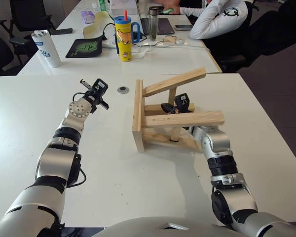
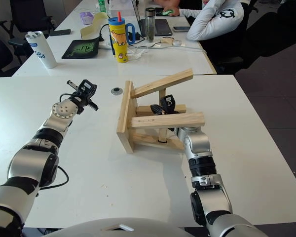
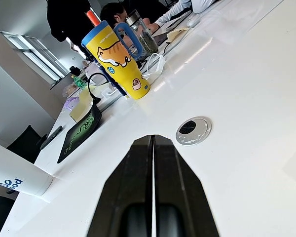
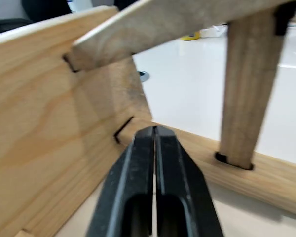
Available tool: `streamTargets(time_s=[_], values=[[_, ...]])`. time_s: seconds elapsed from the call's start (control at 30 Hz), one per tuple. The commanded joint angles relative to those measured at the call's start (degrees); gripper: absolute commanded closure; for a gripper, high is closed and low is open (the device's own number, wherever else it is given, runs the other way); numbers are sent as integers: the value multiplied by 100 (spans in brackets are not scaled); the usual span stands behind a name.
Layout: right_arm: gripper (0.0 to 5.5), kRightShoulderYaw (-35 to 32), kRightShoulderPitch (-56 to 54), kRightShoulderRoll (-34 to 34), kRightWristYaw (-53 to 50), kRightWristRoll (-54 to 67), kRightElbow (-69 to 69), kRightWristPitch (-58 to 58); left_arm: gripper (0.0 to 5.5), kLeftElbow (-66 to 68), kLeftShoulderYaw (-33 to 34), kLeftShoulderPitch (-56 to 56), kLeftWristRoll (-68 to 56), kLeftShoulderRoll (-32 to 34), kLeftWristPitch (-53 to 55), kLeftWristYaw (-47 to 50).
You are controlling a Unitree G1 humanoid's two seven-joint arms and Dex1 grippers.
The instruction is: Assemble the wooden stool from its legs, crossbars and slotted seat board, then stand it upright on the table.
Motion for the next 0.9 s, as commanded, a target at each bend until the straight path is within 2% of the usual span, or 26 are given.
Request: streamTargets(time_s=[0.03,0.23,0.47,0.6,0.8,0.9], values=[[550,207,141,-140,869,518,-401,249,549,34,6,-44,53,158,-69,-14],[550,516,686,-943,2438,1404,-1478,942,549,100,-79,-182,103,35,-85,-92],[550,172,313,-1140,1918,994,-681,385,549,99,-79,-160,109,28,-134,-121],[550,75,360,-1563,2394,1172,-868,436,549,69,-73,-78,101,31,-174,-119],[550,-233,647,-2614,3354,1526,-1087,699,549,-16,-80,90,77,24,-264,-203],[550,-224,612,-2862,3319,1232,-731,402,549,-202,-56,351,-2,87,-336,-429]])
